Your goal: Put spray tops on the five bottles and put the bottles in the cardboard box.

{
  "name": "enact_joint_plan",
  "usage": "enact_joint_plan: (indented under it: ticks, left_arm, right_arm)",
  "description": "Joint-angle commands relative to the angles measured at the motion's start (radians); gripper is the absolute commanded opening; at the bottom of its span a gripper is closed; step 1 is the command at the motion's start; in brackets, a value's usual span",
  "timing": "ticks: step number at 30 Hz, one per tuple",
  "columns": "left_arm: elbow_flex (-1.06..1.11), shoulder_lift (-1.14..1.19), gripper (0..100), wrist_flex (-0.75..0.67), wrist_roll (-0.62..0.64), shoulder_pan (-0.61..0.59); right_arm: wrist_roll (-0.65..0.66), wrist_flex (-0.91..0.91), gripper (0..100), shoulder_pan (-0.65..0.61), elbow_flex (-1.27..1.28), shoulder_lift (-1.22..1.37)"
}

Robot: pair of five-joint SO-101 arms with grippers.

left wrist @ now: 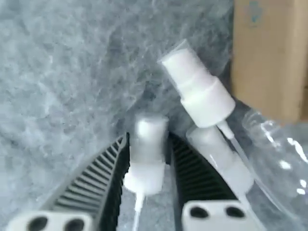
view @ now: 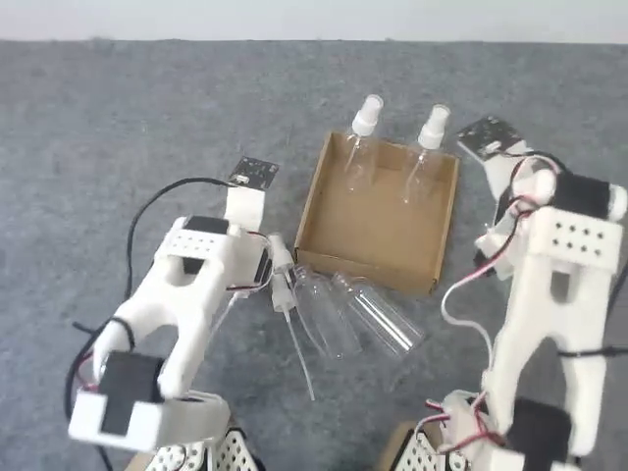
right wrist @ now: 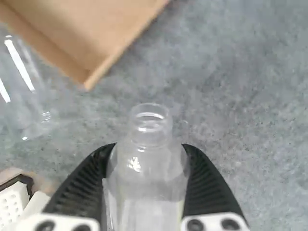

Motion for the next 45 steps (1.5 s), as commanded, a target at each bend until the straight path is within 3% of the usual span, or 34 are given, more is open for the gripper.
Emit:
enact_joint_plan:
  ticks: [1,9,14,22,27,31,36,40,45]
  left_arm:
    - [-0.082,0.054,5,-0.032,-0.006,-0.003]
    - [-0.096,0.097,4,-0.066,-0.008,-0.003]
    - [-0.099,-0.041,1,-0.014,-0.005,-0.005]
    - [-0.139,-0.568,1,0.230,-0.003,-0.005]
    - [-0.326,-0.822,1,0.376,-0.003,-0.123]
    - [-0.424,-0.924,1,0.348,-0.003,-0.227]
    - [-0.516,-0.968,1,0.345,0.040,-0.245]
    - [-0.575,-0.968,1,0.344,0.126,-0.244]
    - [-0.579,-0.971,1,0.285,0.224,-0.242]
  right_arm:
    - [0.005,0.021,0.6,-0.070,0.029,-0.136]
    - [0.002,0.022,0.6,-0.131,0.075,-0.179]
    - [-0.049,0.012,0.6,-0.180,0.068,-0.185]
    - [-0.213,-0.053,0.6,-0.450,0.064,-0.185]
    - [-0.382,-0.171,0.6,-0.684,0.072,-0.185]
    - [-0.486,-0.280,0.6,-0.868,0.075,-0.185]
    - [-0.548,-0.463,0.6,-1.013,0.201,-0.188]
    - [-0.549,-0.625,0.6,-1.043,0.370,-0.278]
    - [-0.549,-0.668,0.6,-1.032,0.503,-0.461]
